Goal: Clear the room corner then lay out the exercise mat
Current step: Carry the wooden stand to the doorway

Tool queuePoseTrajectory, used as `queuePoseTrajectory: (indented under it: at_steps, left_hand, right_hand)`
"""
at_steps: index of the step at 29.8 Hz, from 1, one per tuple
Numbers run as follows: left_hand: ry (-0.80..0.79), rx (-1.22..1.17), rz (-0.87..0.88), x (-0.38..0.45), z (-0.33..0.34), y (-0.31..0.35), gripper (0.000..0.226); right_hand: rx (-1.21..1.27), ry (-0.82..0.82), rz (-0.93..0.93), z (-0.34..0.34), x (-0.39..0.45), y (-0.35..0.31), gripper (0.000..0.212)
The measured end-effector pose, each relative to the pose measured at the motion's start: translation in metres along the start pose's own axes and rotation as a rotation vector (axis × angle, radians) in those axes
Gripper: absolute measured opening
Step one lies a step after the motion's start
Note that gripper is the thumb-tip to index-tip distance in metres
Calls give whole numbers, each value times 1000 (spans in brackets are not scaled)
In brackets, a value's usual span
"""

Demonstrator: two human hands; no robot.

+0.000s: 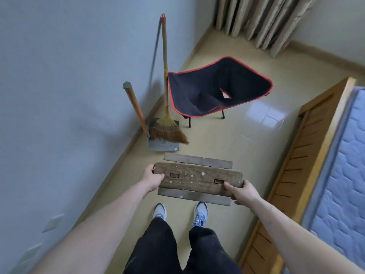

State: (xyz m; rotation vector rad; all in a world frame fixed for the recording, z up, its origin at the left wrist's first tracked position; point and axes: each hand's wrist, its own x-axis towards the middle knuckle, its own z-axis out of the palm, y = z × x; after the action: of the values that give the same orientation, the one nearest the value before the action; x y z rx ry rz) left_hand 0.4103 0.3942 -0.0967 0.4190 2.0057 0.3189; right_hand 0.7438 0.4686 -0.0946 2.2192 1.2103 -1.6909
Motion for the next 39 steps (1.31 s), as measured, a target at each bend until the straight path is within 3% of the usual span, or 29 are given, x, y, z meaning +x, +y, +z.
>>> queuePoseTrajectory:
  at_steps: [3,7,14,22,28,36,39]
  left_hand:
    - [0,-3,57,-39,-9,35,25]
    - [-38,104,122,-58,-25,55,40]
    - [-190,230,162,-44,-43,87,42]
    - [-369,447,283,-7,-78,125,52]
    - [-487,688,452,-37,-64,151,52]
    - [-612,1018,678,-128,-12,129,44]
    - [-689,1178,817,-181,14,80,46]
  right_hand:
    - [96,27,22,-7,-38,6,54]
    - [187,75,58,0,-79,19,56]
    - [322,177,136,22,-115,15,56]
    - [561,312,222,89,-155,-4,49]
    - [804,448,296,140,-207,23,40]
    - [1178,615,376,231,-287,87,36]
    - [1319,701,417,292,-341,128,37]
